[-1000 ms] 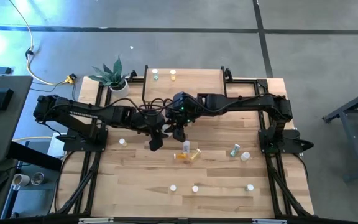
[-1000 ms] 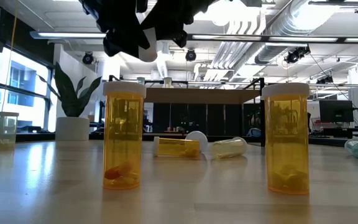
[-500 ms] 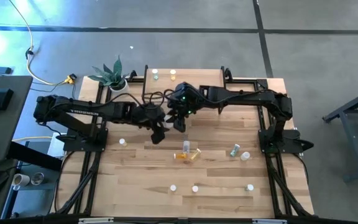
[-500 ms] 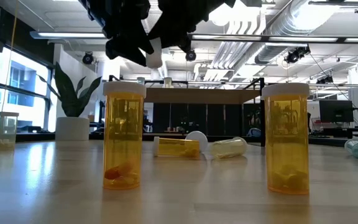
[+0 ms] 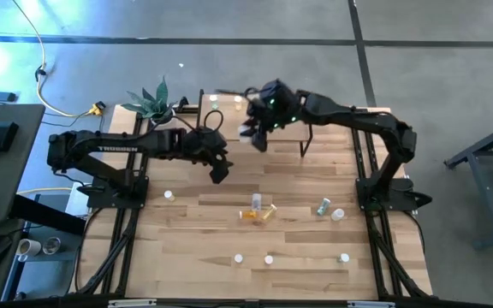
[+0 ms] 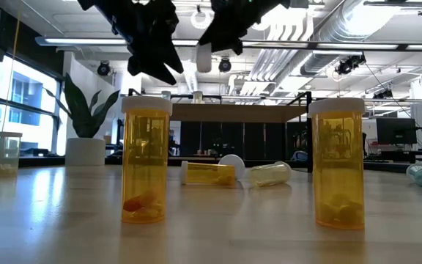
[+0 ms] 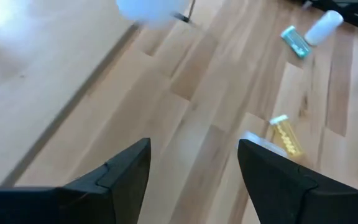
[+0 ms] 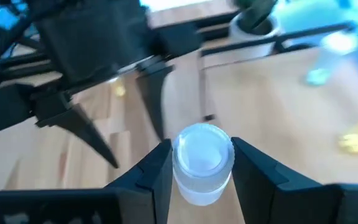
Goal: Pick and place medicine bottles onto shelf by color
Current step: Put the bottom left white pill bottle on the shelf
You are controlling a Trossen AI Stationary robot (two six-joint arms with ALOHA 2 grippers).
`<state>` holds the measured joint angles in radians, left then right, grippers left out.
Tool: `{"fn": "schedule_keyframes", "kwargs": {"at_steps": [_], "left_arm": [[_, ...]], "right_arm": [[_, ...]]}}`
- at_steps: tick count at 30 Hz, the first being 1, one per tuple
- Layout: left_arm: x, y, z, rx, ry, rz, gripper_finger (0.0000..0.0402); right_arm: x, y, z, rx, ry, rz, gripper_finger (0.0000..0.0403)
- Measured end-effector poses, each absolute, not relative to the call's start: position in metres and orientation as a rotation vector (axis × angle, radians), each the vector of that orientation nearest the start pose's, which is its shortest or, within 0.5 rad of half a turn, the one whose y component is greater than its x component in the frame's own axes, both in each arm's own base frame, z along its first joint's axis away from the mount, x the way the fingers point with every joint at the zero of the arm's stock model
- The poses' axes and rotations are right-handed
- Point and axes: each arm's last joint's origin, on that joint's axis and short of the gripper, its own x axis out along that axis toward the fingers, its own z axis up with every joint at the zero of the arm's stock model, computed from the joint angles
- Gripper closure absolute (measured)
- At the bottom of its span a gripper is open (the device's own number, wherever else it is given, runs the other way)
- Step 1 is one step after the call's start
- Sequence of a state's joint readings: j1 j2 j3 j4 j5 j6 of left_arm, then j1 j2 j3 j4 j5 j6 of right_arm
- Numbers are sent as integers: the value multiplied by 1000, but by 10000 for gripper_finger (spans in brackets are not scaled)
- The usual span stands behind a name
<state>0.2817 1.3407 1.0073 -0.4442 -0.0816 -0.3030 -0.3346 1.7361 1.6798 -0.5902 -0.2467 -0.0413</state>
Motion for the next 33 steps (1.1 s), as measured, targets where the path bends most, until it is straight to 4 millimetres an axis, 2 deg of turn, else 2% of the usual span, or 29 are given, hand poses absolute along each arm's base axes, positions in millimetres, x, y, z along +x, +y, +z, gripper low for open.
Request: {"fn": "schedule_keyframes", "kwargs": {"at_steps": [8, 12, 15, 17, 22, 25, 29, 33], "left_arm": [[265, 93, 275, -379, 696, 505, 169], [265, 100, 283, -383, 666, 524, 170], [265, 105, 291, -386, 639, 539, 170], [265, 108, 296, -386, 622, 547, 170], [265, 112, 303, -386, 597, 564, 170], [265, 113, 304, -387, 594, 567, 170], [265, 113, 304, -390, 592, 568, 170], [265, 113, 304, -394, 590, 569, 170]], "right_arm": [[326, -151, 395, 29, 490, -195, 280], [299, -158, 423, -60, 382, -245, 280], [281, -162, 436, -111, 329, -286, 280], [271, -167, 429, -117, 309, -316, 280], [261, -181, 378, -97, 266, -388, 280], [259, -186, 366, -114, 246, -406, 280], [267, -199, 341, -83, 331, -419, 280], [276, -208, 325, -70, 372, -400, 278]]}}
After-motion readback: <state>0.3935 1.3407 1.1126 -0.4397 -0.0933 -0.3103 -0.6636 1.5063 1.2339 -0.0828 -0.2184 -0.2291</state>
